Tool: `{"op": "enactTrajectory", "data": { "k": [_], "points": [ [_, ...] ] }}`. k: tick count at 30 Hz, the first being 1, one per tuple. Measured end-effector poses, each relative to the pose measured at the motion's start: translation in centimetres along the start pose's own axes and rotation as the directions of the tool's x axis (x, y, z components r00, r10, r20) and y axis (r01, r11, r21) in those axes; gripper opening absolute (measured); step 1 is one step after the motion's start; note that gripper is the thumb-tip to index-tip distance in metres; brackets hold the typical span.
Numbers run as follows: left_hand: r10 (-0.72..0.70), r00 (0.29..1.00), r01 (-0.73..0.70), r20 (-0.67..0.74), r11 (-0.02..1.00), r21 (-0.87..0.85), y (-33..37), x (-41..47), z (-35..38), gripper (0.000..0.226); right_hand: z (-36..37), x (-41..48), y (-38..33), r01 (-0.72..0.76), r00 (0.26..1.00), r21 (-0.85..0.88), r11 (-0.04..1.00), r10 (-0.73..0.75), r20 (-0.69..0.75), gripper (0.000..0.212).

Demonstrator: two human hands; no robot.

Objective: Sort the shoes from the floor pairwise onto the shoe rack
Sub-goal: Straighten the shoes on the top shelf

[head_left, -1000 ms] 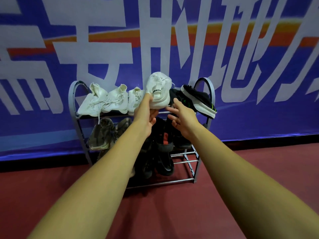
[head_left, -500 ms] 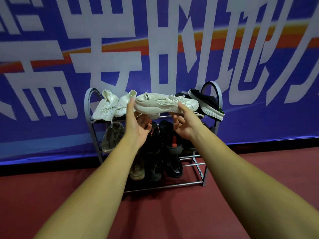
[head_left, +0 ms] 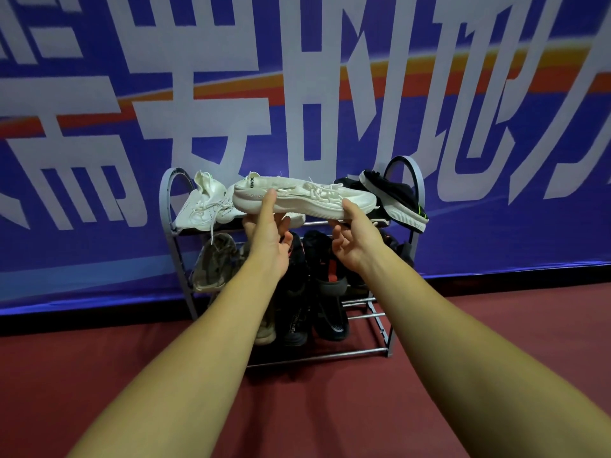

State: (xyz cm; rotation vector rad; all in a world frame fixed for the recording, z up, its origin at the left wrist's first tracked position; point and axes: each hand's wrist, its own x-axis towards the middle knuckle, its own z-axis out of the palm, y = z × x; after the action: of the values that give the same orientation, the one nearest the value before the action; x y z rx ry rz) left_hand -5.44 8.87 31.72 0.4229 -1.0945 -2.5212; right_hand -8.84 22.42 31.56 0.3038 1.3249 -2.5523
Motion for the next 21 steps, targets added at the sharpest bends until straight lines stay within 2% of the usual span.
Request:
{"op": "enactTrajectory", "data": {
  "k": [3, 7, 10, 12, 16, 18, 21],
  "points": [
    [-0.002, 0.999, -0.003, 0.050, 0.996, 0.089, -0.3, -0.1, 0.5, 0.075, -0.2, 0.3, 0.1, 0.003, 0.999, 0.008, 1.000, -0.004, 0.047, 0.026],
    [-0.089, 0.992, 0.071, 0.086, 0.979, 0.193, -1.0, -0.4, 0.8, 0.067, -0.4, -0.1, 0.4, -0.003, 0.993, -0.066, 0.998, 0.011, 0.117, 0.023],
    [-0.074, 0.995, 0.061, 0.073, 0.984, 0.169, -0.9, 0.1, 1.0, 0.074, -0.6, -0.2, 0.4, -0.010, 0.990, -0.096, 0.995, 0.023, 0.142, 0.042],
    [-0.058, 0.996, 0.047, 0.064, 0.986, 0.161, -0.8, 0.6, 0.9, 0.074, -0.7, -0.1, 0.3, -0.014, 0.996, -0.062, 0.998, 0.020, 0.093, 0.052],
    [-0.037, 0.998, 0.027, 0.059, 0.984, 0.175, -0.9, 1.2, 0.4, 0.074, -1.4, 0.7, 0.0, 0.035, 0.999, -0.045, 0.998, -0.037, -0.028, 0.027],
    [-0.003, 0.998, -0.008, 0.056, 0.980, 0.198, -1.1, 1.6, 0.2, 0.080, -1.6, 1.1, 0.1, 0.061, 0.997, -0.048, 0.997, -0.063, -0.040, 0.017],
    [0.034, 0.997, -0.047, 0.062, 0.973, 0.226, -1.3, 1.7, 0.3, 0.073, -1.5, 1.1, 0.2, 0.114, 0.993, -0.047, 0.992, -0.115, -0.024, 0.008]
  ]
}}
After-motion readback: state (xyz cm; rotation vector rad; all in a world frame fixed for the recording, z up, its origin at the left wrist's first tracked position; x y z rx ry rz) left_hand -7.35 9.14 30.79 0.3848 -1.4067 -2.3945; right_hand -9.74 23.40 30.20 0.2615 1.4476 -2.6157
